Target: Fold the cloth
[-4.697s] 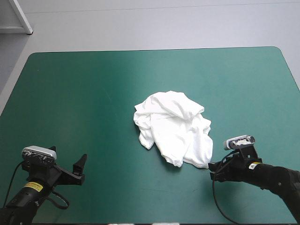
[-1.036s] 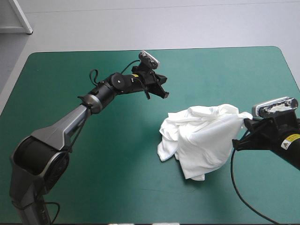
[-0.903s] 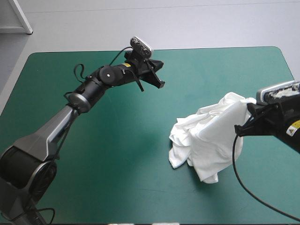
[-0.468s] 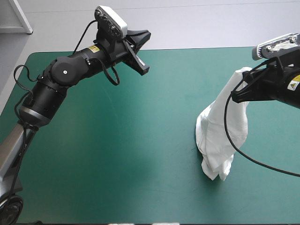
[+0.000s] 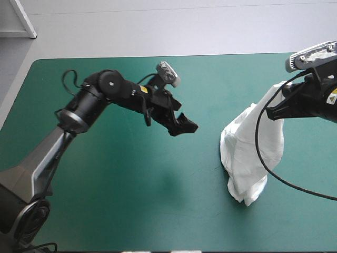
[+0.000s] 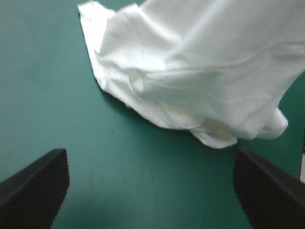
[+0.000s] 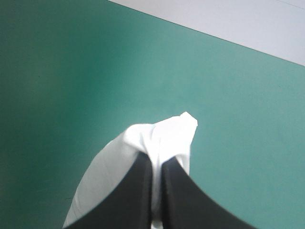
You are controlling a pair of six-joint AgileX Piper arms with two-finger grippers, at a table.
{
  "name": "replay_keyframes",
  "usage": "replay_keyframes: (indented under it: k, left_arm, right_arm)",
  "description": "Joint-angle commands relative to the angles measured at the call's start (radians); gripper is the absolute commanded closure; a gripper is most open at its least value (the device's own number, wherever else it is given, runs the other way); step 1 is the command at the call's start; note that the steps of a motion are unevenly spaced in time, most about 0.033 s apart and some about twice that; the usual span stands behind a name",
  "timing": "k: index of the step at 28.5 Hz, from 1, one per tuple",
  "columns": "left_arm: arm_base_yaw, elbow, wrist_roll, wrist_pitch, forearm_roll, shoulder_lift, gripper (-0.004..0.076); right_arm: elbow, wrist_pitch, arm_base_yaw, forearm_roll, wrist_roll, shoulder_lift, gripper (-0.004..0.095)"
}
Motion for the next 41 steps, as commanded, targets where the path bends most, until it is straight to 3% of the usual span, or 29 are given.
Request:
replay_keyframes:
  k: [1,7,12,16,35,38,39,40,41]
  left_arm:
    - [-0.1,-0.029,-0.039,-0.041,0.053,0.034,0.0034]
    - [-0.227,-0.029,-0.039,-0.16,0.123,0.174,0.0034]
    - [-0.274,-0.029,-0.047,-0.162,0.114,0.263,0.0034]
    - [-0.321,-0.029,-0.047,-0.148,0.087,0.296,0.0034]
    - [-0.501,-0.029,-0.049,-0.317,0.089,0.427,0.0037]
    - [-0.511,-0.029,-0.09,-0.378,0.09,0.445,0.011]
    - [-0.516,-0.029,-0.13,-0.425,0.088,0.458,0.022]
    - [-0.516,-0.029,-0.142,-0.445,0.088,0.462,0.0278]
    - [-0.516,-0.029,-0.156,-0.486,0.087,0.474,0.044]
  right_arm:
    - [-0.031,-0.043,0.0,-0.049,0.034,-0.039,0.0921]
    - [-0.031,-0.032,0.0,-0.202,0.098,-0.093,0.0922]
    - [-0.031,-0.032,0.0,-0.256,0.121,-0.122,0.0922]
    - [-0.031,-0.032,0.0,-0.259,0.123,-0.122,0.0922]
    - [-0.031,-0.053,0.0,-0.257,0.123,-0.117,0.0922]
    - [-0.031,-0.052,0.0,-0.257,0.123,-0.117,0.0922]
    - [-0.031,-0.05,0.0,-0.254,0.123,-0.117,0.0922]
    - [-0.031,-0.05,0.0,-0.25,0.123,-0.117,0.0922]
    - [-0.031,-0.043,0.0,-0.25,0.123,-0.117,0.0922]
